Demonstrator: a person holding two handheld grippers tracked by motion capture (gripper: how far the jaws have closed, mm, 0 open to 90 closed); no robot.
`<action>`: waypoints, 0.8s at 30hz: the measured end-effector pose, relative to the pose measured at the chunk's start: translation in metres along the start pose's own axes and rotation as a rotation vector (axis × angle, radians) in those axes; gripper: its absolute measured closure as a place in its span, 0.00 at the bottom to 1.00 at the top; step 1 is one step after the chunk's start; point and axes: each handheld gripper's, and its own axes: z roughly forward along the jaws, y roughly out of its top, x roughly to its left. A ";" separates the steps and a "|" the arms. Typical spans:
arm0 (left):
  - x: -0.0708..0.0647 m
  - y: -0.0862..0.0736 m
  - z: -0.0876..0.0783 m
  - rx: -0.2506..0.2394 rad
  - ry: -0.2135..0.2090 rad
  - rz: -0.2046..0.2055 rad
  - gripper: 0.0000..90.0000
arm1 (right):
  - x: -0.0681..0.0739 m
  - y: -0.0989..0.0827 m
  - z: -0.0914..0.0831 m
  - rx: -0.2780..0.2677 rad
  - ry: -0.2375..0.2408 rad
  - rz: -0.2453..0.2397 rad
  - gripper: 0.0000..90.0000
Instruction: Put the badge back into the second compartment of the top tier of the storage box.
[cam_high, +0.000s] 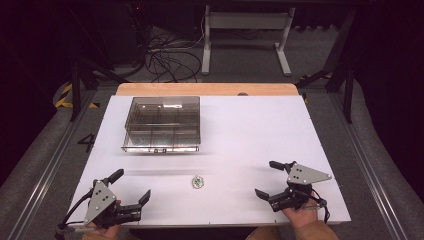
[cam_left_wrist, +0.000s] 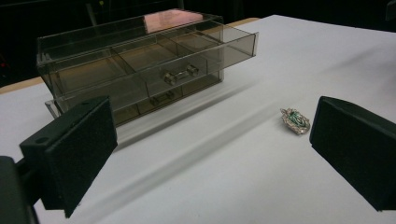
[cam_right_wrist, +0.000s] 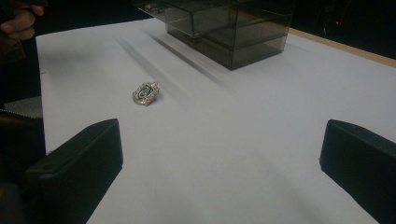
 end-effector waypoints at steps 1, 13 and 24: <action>0.001 0.000 -0.001 0.001 -0.001 -0.001 0.02 | 0.000 0.000 0.000 0.003 0.001 -0.002 0.00; -0.001 0.000 -0.002 0.006 0.010 0.004 0.02 | 0.001 0.001 0.000 0.013 -0.009 0.000 0.04; -0.001 0.000 -0.002 0.009 0.008 0.004 0.02 | 0.001 0.003 0.000 0.021 -0.021 0.011 0.06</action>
